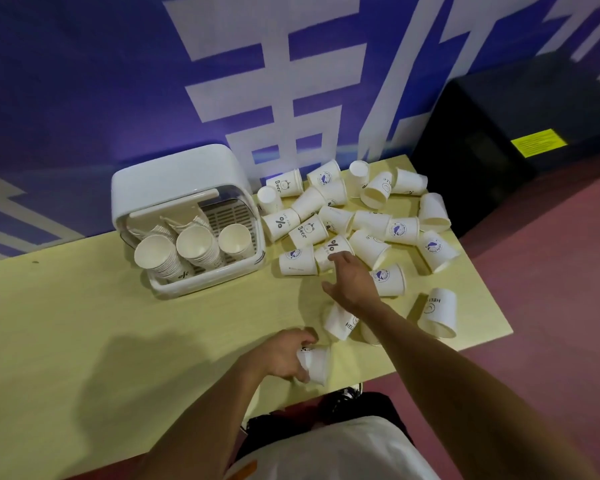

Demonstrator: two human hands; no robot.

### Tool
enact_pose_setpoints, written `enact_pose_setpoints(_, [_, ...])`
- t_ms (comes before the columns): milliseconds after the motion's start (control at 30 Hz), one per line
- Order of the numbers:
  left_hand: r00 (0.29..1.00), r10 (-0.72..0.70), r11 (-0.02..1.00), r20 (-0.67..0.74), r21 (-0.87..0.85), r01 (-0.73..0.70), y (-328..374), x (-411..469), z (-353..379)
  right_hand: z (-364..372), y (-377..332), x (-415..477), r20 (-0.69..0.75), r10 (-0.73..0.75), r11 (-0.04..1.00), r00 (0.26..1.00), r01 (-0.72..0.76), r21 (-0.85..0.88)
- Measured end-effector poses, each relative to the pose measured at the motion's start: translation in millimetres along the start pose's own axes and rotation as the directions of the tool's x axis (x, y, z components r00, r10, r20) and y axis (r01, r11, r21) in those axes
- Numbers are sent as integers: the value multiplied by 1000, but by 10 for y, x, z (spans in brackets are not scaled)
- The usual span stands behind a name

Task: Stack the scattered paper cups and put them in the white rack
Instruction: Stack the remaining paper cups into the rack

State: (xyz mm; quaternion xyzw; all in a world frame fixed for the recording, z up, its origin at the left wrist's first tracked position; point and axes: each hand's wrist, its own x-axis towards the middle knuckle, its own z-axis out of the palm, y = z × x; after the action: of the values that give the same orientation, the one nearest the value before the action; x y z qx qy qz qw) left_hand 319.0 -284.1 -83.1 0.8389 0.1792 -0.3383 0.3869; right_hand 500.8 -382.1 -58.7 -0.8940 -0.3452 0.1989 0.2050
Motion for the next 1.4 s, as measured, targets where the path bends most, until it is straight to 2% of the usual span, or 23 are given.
enact_pose_setpoints(200, [998, -2, 998, -56, -57, -1, 19, 41, -15, -30, -5, 96, 26, -50, 998, 998, 51, -36])
enact_pose_setpoints(333, [993, -23, 995, -115, -99, 12, -44, 7, -50, -6, -50, 203, 63, -159, 981, 985, 165, -101])
enact_pose_setpoints(500, [971, -113, 987, -209, -139, 85, -107, -75, -82, 70, -176, 386, 147, -311, 907, 939, 339, -249])
enact_pose_setpoints(633, [936, -210, 965, -281, -212, 153, -164, -132, -70, 145, -221, 498, 163, -378, 842, 911, 411, -348])
enact_pose_setpoints(767, [867, -315, 911, -385, -379, 163, -181, -158, -49, 213, -208, 578, 212, -420, 775, 882, 470, -422])
enact_pose_setpoints(933, [731, -466, 811, -498, -571, 127, -202, -163, -113, 244, -241, 631, 290, -455, 695, 842, 539, -476])
enact_pose_setpoints(1133, [563, -599, 674, -569, -738, -28, -261, -203, -306, 213, -269, 677, 316, -408, 669, 856, 516, -535])
enact_pose_setpoints(1233, [531, -608, 666, -590, -743, -63, -327, -210, -440, 225, -293, 700, 318, -398, 654, 860, 510, -559])
enact_pose_setpoints(1400, [524, -572, 681, -631, -721, -126, -467, -215, -634, 230, -362, 686, 285, -409, 676, 867, 498, -544])
